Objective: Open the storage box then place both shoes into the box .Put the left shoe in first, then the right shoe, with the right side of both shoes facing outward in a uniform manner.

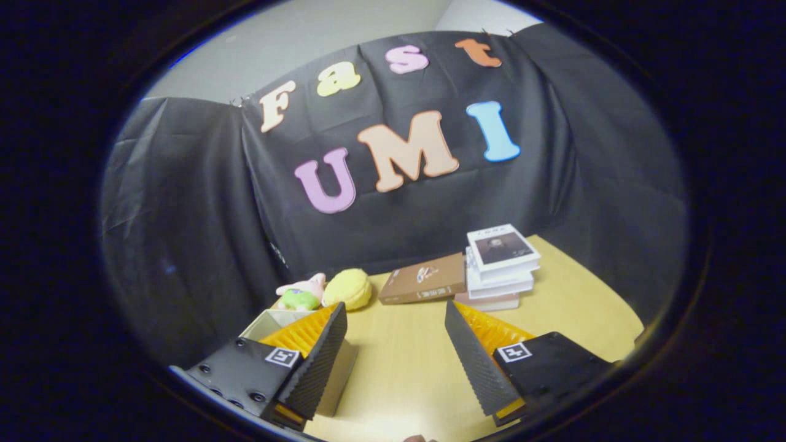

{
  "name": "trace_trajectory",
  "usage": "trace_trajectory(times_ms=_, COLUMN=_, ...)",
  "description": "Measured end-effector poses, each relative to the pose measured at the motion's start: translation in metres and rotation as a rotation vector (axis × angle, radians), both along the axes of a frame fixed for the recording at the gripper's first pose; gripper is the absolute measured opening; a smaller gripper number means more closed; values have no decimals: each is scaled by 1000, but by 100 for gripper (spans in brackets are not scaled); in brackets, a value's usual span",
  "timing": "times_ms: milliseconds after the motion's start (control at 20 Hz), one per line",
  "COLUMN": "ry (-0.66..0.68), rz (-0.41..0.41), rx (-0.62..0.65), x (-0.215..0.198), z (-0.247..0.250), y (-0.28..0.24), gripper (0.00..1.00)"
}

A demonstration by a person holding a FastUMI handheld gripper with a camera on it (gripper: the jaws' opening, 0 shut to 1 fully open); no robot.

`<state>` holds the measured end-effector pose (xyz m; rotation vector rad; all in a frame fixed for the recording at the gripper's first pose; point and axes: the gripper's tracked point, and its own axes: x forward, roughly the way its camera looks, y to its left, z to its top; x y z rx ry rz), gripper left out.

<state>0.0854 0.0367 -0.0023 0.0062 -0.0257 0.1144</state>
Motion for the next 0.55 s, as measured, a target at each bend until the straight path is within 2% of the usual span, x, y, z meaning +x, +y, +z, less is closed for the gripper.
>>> trace_trajectory(times_ms=200, ry=-101, rz=-35, rx=-51, x=-22, z=22, y=-23, gripper=100)
trace_trajectory(times_ms=550, ry=-191, rz=-35, rx=-39, x=-50, z=46, y=-46, gripper=100)
